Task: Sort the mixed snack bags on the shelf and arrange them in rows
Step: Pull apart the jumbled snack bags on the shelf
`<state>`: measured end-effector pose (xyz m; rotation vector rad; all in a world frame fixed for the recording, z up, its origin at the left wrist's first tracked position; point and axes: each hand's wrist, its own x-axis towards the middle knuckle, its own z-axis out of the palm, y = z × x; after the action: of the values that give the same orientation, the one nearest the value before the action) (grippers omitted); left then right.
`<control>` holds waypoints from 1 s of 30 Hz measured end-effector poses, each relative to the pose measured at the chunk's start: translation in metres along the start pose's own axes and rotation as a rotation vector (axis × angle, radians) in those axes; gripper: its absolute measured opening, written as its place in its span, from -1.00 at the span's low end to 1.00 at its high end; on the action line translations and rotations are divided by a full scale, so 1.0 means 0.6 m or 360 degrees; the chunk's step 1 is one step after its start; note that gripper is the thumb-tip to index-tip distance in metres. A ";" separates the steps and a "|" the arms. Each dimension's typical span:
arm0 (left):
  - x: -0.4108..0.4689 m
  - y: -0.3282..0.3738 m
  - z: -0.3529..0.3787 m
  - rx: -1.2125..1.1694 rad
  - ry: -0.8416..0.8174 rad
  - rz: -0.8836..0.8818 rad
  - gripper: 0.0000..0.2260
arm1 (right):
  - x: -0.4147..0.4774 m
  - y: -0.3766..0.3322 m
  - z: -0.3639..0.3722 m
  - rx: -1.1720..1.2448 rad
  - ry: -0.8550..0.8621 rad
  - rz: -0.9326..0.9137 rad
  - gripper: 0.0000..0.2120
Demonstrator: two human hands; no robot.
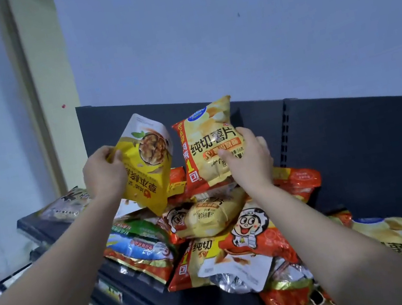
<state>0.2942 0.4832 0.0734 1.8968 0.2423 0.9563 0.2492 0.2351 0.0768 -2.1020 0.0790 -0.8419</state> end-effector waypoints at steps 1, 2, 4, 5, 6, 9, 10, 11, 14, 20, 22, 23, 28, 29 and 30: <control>0.009 -0.007 0.005 -0.0005 0.0001 -0.0010 -0.85 | 0.008 -0.002 0.009 -0.0018 -0.0013 -0.0008 -0.50; 0.018 -0.014 0.011 -0.0007 0.0000 -0.0020 -0.86 | 0.014 -0.004 0.017 -0.0043 -0.0023 -0.0016 -0.51; 0.035 -0.028 0.022 0.0013 -0.0008 -0.0053 -0.87 | 0.025 -0.005 0.035 -0.0110 -0.0037 -0.0053 -0.52; 0.044 -0.034 0.027 0.0021 -0.0013 -0.0068 -0.87 | 0.030 -0.005 0.044 -0.0143 -0.0046 -0.0083 -0.53; 0.051 -0.040 0.032 0.0028 -0.0012 -0.0080 -0.88 | 0.033 -0.005 0.053 -0.0176 -0.0063 -0.0115 -0.54; 0.077 -0.061 0.053 0.0047 -0.0016 -0.0120 -0.89 | 0.042 -0.004 0.083 -0.0288 -0.0146 -0.0177 -0.55; 0.087 -0.071 0.062 0.0034 -0.0038 -0.0135 -0.89 | 0.044 -0.004 0.094 -0.0331 -0.0177 -0.0191 -0.55; 0.096 -0.080 0.070 0.0021 -0.0068 -0.0148 -0.89 | 0.046 -0.005 0.105 -0.0371 -0.0201 -0.0203 -0.55; 0.128 -0.114 0.092 -0.0031 -0.0149 -0.0209 -0.89 | 0.053 -0.009 0.135 -0.0479 -0.0266 -0.0227 -0.54; 0.199 -0.191 0.119 0.0010 -0.0251 -0.0378 -0.80 | 0.073 -0.028 0.196 -0.0815 -0.0412 -0.0229 -0.51; 0.216 -0.216 0.121 0.0024 -0.0338 -0.0476 -0.75 | 0.074 -0.035 0.219 -0.0878 -0.0413 -0.0224 -0.51; 0.223 -0.228 0.121 0.0033 -0.0387 -0.0514 -0.72 | 0.073 -0.038 0.232 -0.0900 -0.0416 -0.0225 -0.51; 0.267 -0.279 0.099 -0.0039 -0.0410 -0.0533 -0.79 | 0.068 -0.040 0.293 -0.0895 -0.0464 -0.0179 -0.49; 0.277 -0.285 0.093 -0.0052 -0.0374 -0.0527 -0.80 | 0.068 -0.042 0.304 -0.0881 -0.0459 -0.0176 -0.49; 0.286 -0.292 0.088 -0.0071 -0.0347 -0.0540 -0.82 | 0.069 -0.043 0.314 -0.0871 -0.0448 -0.0185 -0.49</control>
<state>0.4858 0.6297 0.0051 1.8275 0.3943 0.5204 0.3865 0.3679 0.0398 -2.7444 0.0397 -0.6261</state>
